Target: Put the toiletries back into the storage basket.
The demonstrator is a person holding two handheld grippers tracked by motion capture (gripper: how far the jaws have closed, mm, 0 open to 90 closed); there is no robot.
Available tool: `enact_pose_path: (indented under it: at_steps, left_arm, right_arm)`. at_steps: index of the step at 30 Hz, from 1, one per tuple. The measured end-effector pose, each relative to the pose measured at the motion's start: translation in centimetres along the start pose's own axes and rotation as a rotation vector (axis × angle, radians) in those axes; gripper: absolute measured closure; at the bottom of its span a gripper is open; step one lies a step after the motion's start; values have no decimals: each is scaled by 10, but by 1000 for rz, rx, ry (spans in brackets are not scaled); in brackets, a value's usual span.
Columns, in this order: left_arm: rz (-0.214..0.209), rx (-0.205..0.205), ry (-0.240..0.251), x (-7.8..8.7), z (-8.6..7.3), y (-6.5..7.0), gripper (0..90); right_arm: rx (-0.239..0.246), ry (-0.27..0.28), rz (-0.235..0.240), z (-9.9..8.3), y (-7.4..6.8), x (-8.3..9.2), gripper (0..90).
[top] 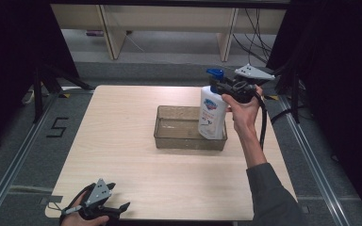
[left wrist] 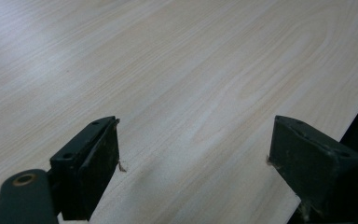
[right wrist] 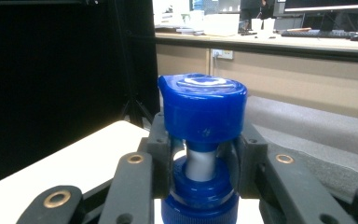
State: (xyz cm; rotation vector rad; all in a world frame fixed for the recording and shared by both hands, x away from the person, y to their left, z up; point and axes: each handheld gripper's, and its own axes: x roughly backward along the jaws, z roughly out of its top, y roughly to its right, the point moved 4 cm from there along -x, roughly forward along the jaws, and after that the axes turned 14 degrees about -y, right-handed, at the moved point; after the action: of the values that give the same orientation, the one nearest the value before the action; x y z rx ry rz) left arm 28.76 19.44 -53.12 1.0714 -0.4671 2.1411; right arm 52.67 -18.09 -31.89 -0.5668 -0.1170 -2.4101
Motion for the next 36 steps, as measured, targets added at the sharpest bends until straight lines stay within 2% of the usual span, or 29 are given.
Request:
enact_pose_path:
  at_steps: [2, 12, 13, 16, 17, 20, 21, 23, 24, 25, 27, 32, 33, 36]
  left_arm:
    - [13, -19, -18, 1, -1, -2, 154]
    - [8, -13, -13, 0, -1, -1, 154]
    - [10, -15, -15, 0, -1, -1, 154]
    - [10, -14, -13, 0, 0, -1, 154]
    - [10, -14, -13, 0, 0, -1, 154]
    - [14, -19, -18, 1, -1, -2, 154]
    - [14, -23, -21, 1, -1, -2, 154]
    - [14, -20, -19, 1, -1, -2, 154]
    - [3, -6, -5, 0, 0, 0, 154]
    - [14, -21, -19, 1, -1, -2, 154]
    - [8, -13, -13, 0, 0, -1, 154]
    - [0, -17, -24, 1, -1, -1, 154]
    - [0, -18, -23, 1, -1, -1, 154]
    - [14, -25, -18, 1, -1, -2, 154]
  right_arm:
    - [-3, 0, 6, -3, 1, -1, 658]
    - [-13, -5, -8, -12, 8, -4, 658]
    - [-18, -6, 2, -13, 7, -5, 658]
    - [-1, -7, -4, -15, 9, -6, 658]
    - [-19, -12, -1, -16, 8, -6, 658]
    - [4, -1, -7, -18, 11, -7, 658]
    - [-15, -10, -2, -21, 10, -6, 658]
    - [-14, -15, -7, -24, 11, -7, 658]
    - [-13, -11, 3, -25, 11, -8, 658]
    - [-21, -15, -9, -27, 12, -8, 658]
    - [-18, -25, -6, -29, 13, -10, 658]
    - [-33, -19, -3, -34, 14, -9, 658]
    - [-24, -15, 0, -34, 14, -9, 658]
    - [-34, -4, 0, -37, 14, -7, 657]
